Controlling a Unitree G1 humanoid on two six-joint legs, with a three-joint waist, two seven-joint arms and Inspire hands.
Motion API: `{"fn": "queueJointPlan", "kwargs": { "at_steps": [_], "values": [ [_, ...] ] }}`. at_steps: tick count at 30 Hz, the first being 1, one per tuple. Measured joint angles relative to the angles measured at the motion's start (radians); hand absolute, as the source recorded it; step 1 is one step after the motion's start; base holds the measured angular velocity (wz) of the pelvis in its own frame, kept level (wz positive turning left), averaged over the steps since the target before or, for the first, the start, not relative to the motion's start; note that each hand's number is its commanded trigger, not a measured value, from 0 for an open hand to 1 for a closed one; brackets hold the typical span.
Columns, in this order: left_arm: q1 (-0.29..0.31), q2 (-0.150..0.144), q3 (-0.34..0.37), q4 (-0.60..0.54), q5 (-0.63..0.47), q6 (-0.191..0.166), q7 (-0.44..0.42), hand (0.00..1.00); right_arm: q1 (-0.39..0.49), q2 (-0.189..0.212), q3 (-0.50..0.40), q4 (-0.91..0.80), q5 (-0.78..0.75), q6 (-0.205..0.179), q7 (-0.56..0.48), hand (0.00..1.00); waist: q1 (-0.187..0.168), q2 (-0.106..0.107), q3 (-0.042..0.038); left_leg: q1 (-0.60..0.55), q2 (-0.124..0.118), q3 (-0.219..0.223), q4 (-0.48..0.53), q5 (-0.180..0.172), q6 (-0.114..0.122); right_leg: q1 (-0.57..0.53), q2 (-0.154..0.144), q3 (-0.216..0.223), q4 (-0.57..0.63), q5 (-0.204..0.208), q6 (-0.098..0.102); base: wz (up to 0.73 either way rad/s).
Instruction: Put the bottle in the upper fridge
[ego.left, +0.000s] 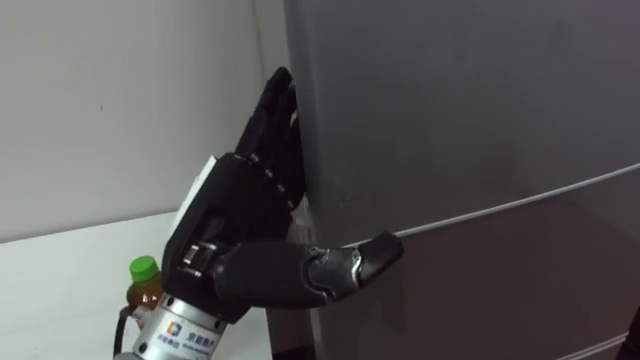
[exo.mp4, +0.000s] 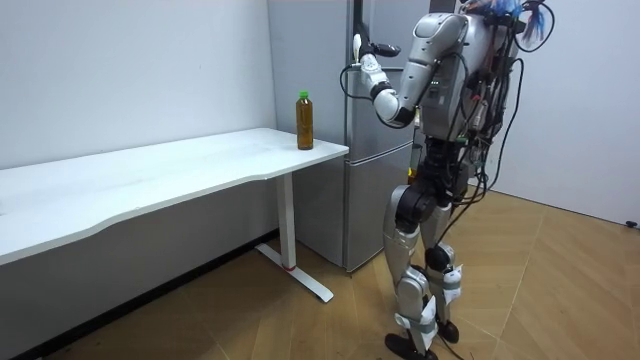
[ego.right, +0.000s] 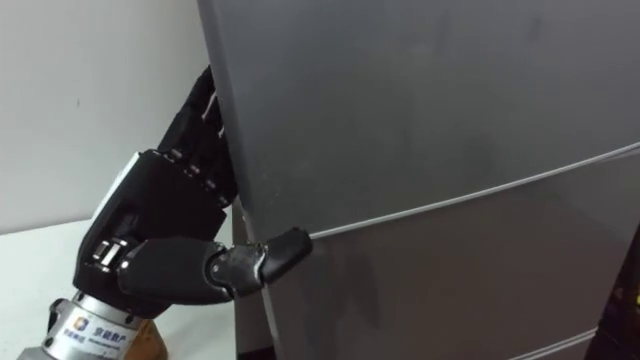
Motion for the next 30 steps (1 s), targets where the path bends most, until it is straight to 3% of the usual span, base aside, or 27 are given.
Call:
{"fn": "queueJointPlan", "kwargs": {
  "at_steps": [6,7,9,19,22,23,24,28,29,30],
  "values": [
    [0.000,0.000,-0.001,0.000,0.000,0.001,-0.004,0.00,0.003,-0.002,0.007,-0.006,0.000,0.000,-0.006,0.00,0.000,-0.001,0.0001,-0.003,0.000,0.000,-0.004,0.000,0.000,-0.003,0.001,0.003,0.001,0.001,0.000,0.01],
    [0.000,0.000,-0.001,0.000,0.000,0.001,-0.005,0.19,0.005,-0.002,0.008,-0.006,0.000,0.000,-0.007,0.00,-0.001,-0.001,-0.0001,-0.002,0.000,0.000,-0.004,0.000,0.000,-0.003,0.001,0.002,0.001,0.001,0.000,0.00],
    [0.000,0.000,-0.001,0.000,0.000,0.001,-0.009,1.00,0.004,-0.002,0.010,-0.006,0.000,0.000,-0.006,0.00,-0.001,-0.001,-0.0002,-0.002,0.000,0.000,-0.004,0.000,0.000,-0.002,0.001,0.003,0.002,0.001,0.000,0.00],
    [0.002,-0.004,0.019,0.020,-0.005,-0.001,-0.016,1.00,0.024,-0.008,0.017,-0.037,-0.001,0.007,0.005,0.00,0.001,0.003,-0.0029,-0.002,0.001,-0.002,-0.004,0.000,0.000,0.000,0.002,0.002,0.004,0.007,-0.001,0.00],
    [0.004,-0.026,0.012,0.029,-0.001,0.001,0.006,1.00,0.025,-0.009,0.018,-0.042,-0.002,0.010,0.004,0.00,0.003,0.006,-0.0044,-0.002,0.001,-0.003,-0.002,0.000,0.000,0.001,0.002,0.003,0.003,0.013,0.000,0.00],
    [0.004,-0.026,0.014,0.032,-0.001,0.001,0.012,0.95,0.025,-0.011,0.019,-0.045,-0.002,0.010,0.004,0.00,0.002,0.006,-0.0044,-0.002,0.002,-0.003,-0.001,0.000,0.000,0.001,0.003,0.003,0.002,0.014,0.000,0.00],
    [0.004,-0.025,0.014,0.037,0.000,-0.002,0.014,0.78,0.026,-0.014,0.020,-0.050,-0.001,0.010,0.005,0.00,0.001,0.006,-0.0046,-0.002,0.002,-0.003,0.000,0.000,0.001,0.003,0.003,0.003,0.002,0.014,0.000,0.00],
    [0.004,-0.025,0.013,0.044,-0.001,-0.003,0.021,0.55,0.028,-0.020,0.029,-0.050,0.000,0.010,0.003,0.00,0.001,0.010,-0.0052,-0.001,0.002,-0.004,0.003,0.000,0.001,0.005,0.003,0.002,0.003,0.016,-0.001,0.00],
    [0.004,-0.024,0.013,0.044,-0.001,-0.003,0.021,0.08,0.028,-0.020,0.030,-0.050,0.000,0.010,0.002,0.00,0.001,0.010,-0.0053,-0.001,0.003,-0.004,0.003,0.000,0.001,0.006,0.003,0.002,0.003,0.016,-0.001,0.00],
    [0.004,-0.025,0.012,0.044,-0.003,-0.003,0.020,0.00,0.028,-0.022,0.035,-0.050,0.001,0.010,0.001,0.00,0.001,0.011,-0.0053,-0.001,0.003,-0.004,0.003,0.000,0.001,0.006,0.003,0.002,0.003,0.017,-0.001,0.00]
  ]
}}
